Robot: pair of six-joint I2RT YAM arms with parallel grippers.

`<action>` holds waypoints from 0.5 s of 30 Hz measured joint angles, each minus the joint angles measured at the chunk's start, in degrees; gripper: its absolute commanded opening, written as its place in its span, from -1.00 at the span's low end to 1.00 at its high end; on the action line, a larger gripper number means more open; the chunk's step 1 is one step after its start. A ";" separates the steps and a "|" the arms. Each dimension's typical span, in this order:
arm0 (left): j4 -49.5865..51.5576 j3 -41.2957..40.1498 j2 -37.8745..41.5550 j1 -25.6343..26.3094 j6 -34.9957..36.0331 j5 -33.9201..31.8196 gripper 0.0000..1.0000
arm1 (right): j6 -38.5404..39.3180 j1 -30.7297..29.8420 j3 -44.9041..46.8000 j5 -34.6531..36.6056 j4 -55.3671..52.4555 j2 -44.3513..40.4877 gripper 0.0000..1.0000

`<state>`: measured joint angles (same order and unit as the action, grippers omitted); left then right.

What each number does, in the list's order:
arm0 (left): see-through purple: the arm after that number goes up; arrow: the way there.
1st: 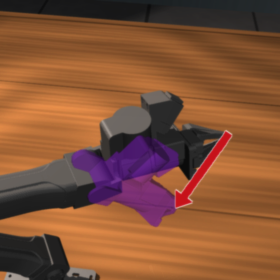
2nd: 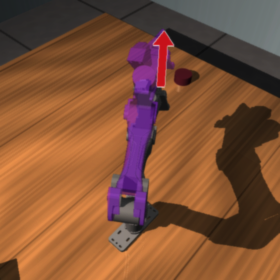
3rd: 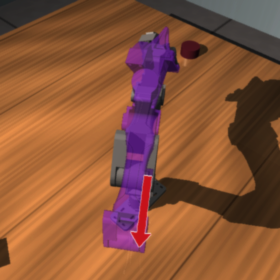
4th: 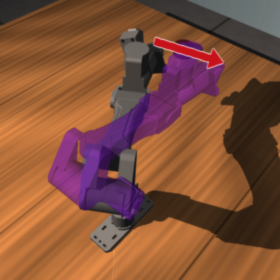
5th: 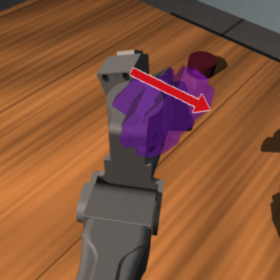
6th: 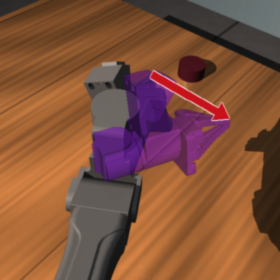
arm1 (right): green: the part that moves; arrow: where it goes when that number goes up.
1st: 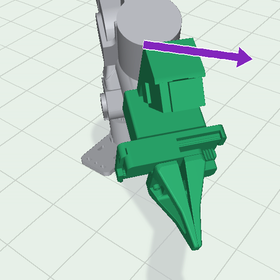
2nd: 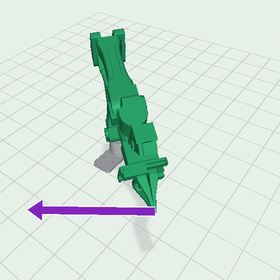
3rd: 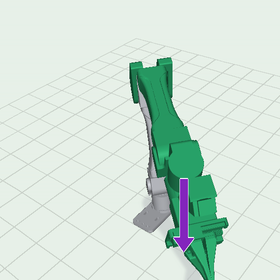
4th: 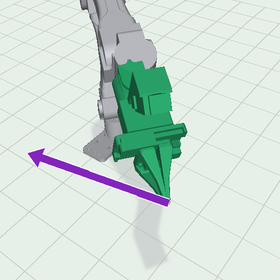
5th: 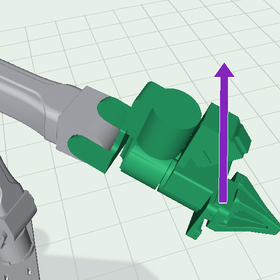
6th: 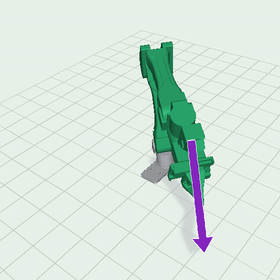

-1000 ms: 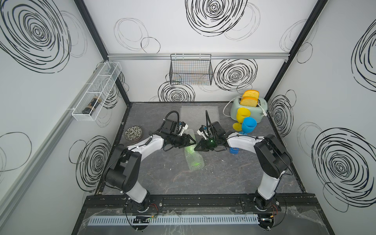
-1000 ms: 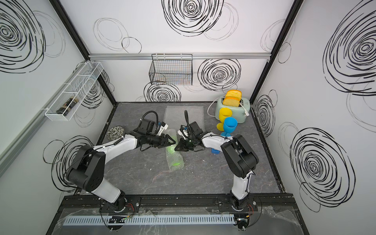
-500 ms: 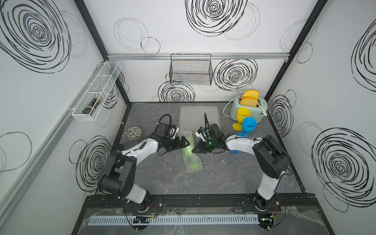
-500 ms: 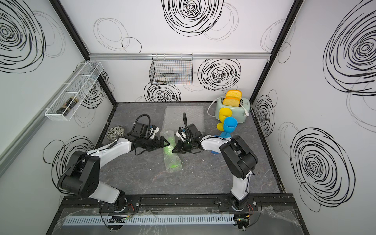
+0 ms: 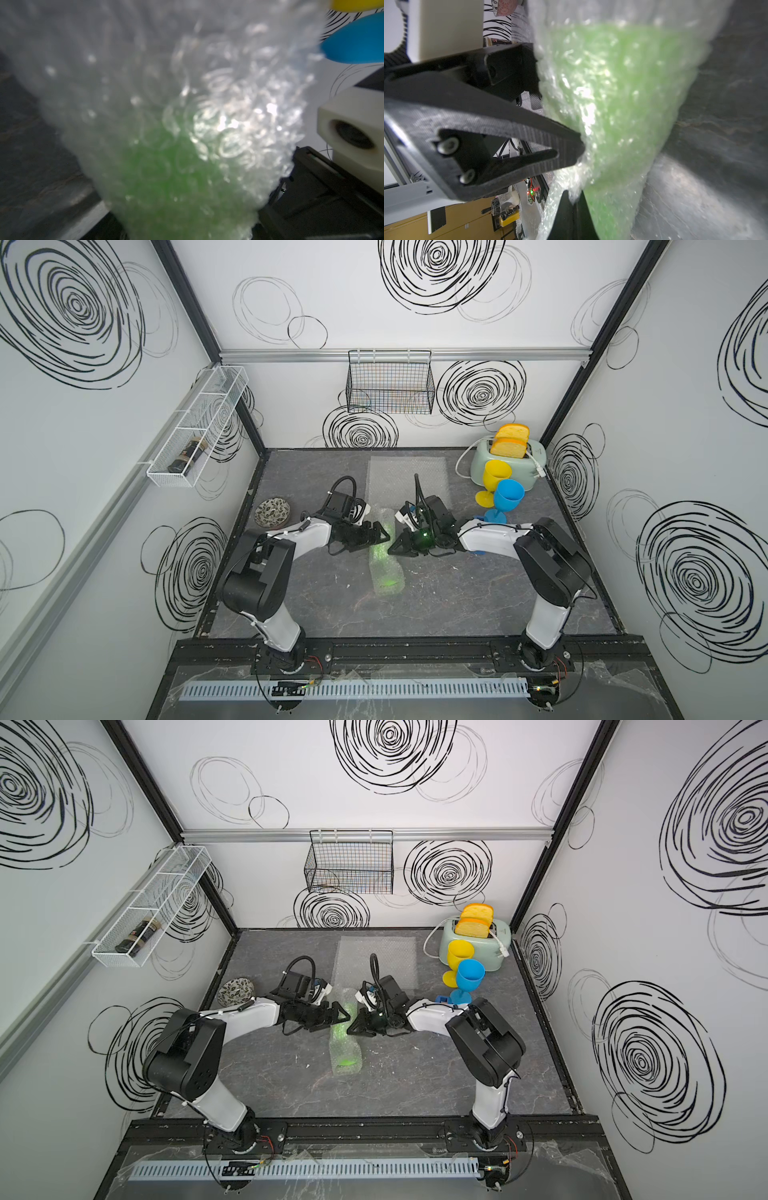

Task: Wrap wine glasses in bubble wrap
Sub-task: Wrap the wine glass in bubble wrap.

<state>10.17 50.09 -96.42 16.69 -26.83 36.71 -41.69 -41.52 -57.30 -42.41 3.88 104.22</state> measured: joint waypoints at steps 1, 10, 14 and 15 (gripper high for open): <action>0.00 0.11 -0.24 -0.02 0.13 0.35 0.61 | -0.33 -0.20 0.11 0.28 0.35 0.02 -1.00; 0.02 0.66 -1.42 -0.74 1.16 2.34 0.39 | -1.64 -0.37 1.46 0.94 2.25 0.02 -0.59; -0.39 0.83 -1.77 -0.72 1.46 2.54 0.38 | -0.24 0.46 2.29 1.05 -0.33 -1.73 -0.37; -0.68 0.94 -2.03 -0.72 1.66 2.78 0.38 | 0.20 0.79 2.75 1.05 -1.31 -2.86 -0.34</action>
<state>9.50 51.03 -98.45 15.97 -25.17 39.48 -41.50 -40.73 -54.54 -41.36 2.57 101.36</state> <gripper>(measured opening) 0.755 0.306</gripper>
